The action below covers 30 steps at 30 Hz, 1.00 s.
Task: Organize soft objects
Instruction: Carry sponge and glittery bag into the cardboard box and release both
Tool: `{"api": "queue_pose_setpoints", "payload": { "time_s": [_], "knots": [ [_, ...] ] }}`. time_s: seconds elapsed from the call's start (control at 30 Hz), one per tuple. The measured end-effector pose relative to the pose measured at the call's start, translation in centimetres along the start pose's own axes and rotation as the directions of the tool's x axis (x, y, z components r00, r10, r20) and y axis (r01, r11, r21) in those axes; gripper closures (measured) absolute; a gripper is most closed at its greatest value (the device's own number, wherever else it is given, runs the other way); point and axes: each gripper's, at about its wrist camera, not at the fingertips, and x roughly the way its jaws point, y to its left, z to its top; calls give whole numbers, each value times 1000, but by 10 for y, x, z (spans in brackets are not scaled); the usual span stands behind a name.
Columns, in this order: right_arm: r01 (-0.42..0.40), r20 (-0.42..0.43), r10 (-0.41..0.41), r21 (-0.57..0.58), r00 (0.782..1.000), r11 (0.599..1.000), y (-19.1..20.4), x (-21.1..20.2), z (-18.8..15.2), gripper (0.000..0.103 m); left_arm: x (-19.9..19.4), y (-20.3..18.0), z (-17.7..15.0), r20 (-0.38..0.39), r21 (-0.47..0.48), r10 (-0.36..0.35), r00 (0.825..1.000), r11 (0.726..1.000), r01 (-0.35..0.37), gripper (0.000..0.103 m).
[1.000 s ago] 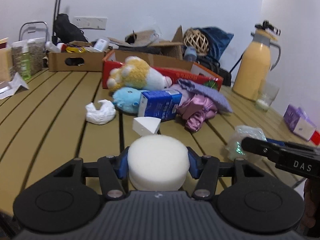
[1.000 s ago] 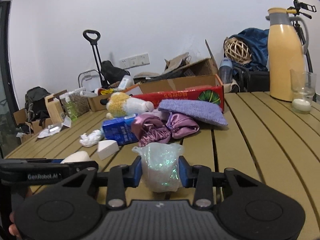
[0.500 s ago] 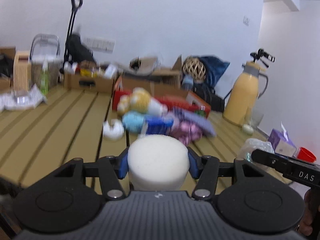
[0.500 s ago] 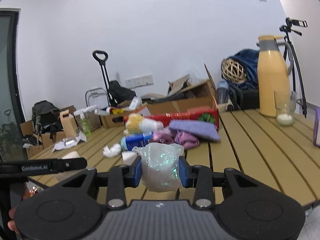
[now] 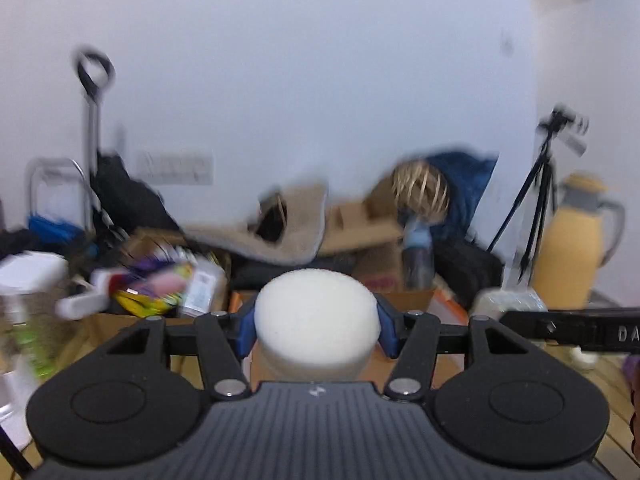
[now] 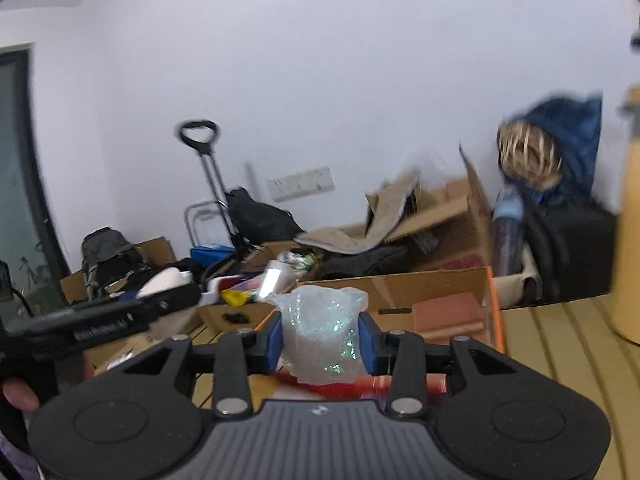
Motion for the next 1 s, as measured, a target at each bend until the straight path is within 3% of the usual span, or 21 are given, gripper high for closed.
{"api": "queue_pose_setpoints", "payload": {
  "time_s": [0.1, 0.23, 0.3, 0.33, 0.37, 0.4, 0.43, 0.5, 0.57, 0.8, 1.0],
  "knots": [
    [73, -52, -74, -18, 996, 997, -25, 87, 23, 65, 97, 16, 14, -118, -45, 36, 992, 998, -41, 45],
    [145, -154, -145, -11, 977, 989, -47, 186, 31, 65, 192, 20, 14, -206, 80, 118, 971, 991, -104, 45],
    [152, -207, -150, -3, 967, 988, -56, 226, 28, 54, 215, 22, 4, -218, 110, 181, 959, 981, -160, 41],
    [161, -244, -157, -5, 957, 987, -60, 242, 24, 48, 227, 26, -2, -257, 101, 188, 948, 981, -167, 33],
    [185, -302, -173, 14, 938, 983, -64, 255, 21, 35, 238, 32, -7, -331, 78, 187, 925, 982, -171, 33],
    [181, -322, -161, 34, 933, 983, -67, 261, 20, 31, 243, 38, -9, -373, 49, 171, 912, 985, -165, 34],
    [160, -297, -142, 39, 944, 986, -68, 256, 19, 28, 242, 45, -8, -384, 7, 149, 911, 987, -158, 28],
    [163, -277, -138, 66, 951, 984, -74, 253, 16, 10, 236, 52, -12, -381, -49, 121, 917, 987, -150, 24],
    [152, -260, -119, 113, 958, 982, -79, 248, 15, 10, 230, 50, -12, -361, -49, 116, 925, 988, -143, 22],
    [158, -198, -144, 55, 970, 986, -59, 210, 36, 11, 195, 40, 5, -274, -36, 119, 954, 990, -134, 20],
    [224, -119, -230, -59, 966, 973, -23, 122, 78, 10, 103, 37, 52, -188, -30, 64, 980, 997, -71, 17]
  ]
}}
